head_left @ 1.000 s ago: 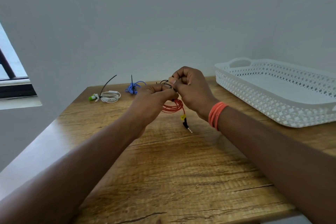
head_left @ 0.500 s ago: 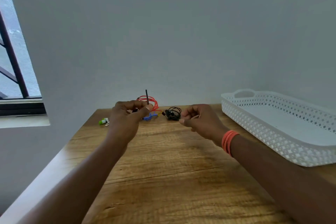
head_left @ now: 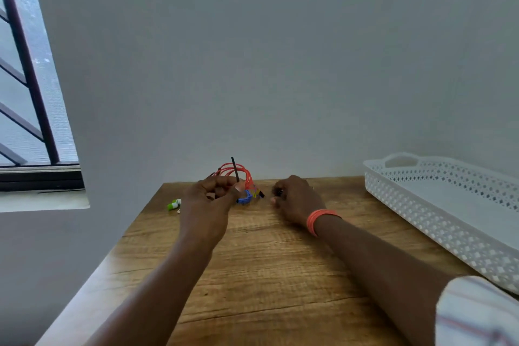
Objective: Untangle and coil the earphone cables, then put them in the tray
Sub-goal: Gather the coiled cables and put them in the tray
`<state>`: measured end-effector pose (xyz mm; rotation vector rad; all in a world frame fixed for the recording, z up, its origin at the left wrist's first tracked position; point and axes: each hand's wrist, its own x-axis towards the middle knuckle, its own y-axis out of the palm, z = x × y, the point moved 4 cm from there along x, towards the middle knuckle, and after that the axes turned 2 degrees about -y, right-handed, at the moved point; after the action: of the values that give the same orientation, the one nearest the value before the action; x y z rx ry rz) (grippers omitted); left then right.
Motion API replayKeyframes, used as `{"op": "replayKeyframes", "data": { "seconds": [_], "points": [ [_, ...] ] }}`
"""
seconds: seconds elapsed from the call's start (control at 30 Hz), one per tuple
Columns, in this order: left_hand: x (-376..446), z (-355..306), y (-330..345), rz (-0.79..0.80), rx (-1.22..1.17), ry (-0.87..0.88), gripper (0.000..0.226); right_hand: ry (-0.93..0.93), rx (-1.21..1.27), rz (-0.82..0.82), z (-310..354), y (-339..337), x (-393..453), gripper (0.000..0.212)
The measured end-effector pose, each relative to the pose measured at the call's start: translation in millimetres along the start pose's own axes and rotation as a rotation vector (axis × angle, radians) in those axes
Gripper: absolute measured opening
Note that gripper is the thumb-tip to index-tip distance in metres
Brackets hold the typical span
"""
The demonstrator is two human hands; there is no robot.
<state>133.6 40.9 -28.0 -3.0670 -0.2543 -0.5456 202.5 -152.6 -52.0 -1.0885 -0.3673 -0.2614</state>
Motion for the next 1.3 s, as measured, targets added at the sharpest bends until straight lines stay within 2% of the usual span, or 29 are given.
{"op": "replayKeyframes", "data": {
  "seconds": [0.13,0.23,0.33,0.47,0.67,0.73,0.8,0.87,0.93,1.07,1.13,1.23,1.3],
  "points": [
    [-3,1,4,0.023,0.051,-0.007,0.010,-0.003,-0.003,-0.031,-7,-4,3,0.017],
    [-9,-6,19,0.012,0.019,-0.050,0.005,0.041,0.030,-0.001,-20,-33,15,0.014],
    [-14,-22,60,0.031,-0.023,-0.061,0.005,0.030,-0.003,0.142,-26,-77,22,0.010],
    [-7,-55,136,0.168,0.011,-0.023,0.005,0.018,0.016,0.294,-42,-159,11,0.011],
    [14,-79,244,0.363,0.029,0.003,0.009,0.127,0.092,0.061,-122,-259,-9,0.014],
    [15,-81,279,0.437,0.029,0.013,0.011,0.188,0.074,-0.021,-152,-275,-13,0.010],
    [15,-79,310,0.482,0.030,0.015,0.012,0.230,0.046,-0.170,-182,-284,-14,0.008],
    [16,-71,336,0.499,0.046,0.006,0.013,0.219,-0.038,-0.290,-206,-286,-16,0.007],
    [15,-59,354,0.511,0.101,0.002,0.013,0.222,-0.118,-0.302,-223,-280,-19,0.008],
    [2,-31,388,0.615,0.296,0.017,0.008,0.299,-0.183,-0.152,-254,-253,-28,0.008],
    [-5,-20,400,0.733,0.436,0.007,0.007,0.358,-0.176,0.034,-261,-236,-32,0.006],
    [-15,-11,410,0.889,0.710,0.038,0.019,0.402,-0.209,0.276,-259,-227,-38,0.010],
    [-17,-18,407,0.843,0.898,0.170,0.023,0.423,-0.191,0.331,-250,-232,-41,0.014]
  ]
}}
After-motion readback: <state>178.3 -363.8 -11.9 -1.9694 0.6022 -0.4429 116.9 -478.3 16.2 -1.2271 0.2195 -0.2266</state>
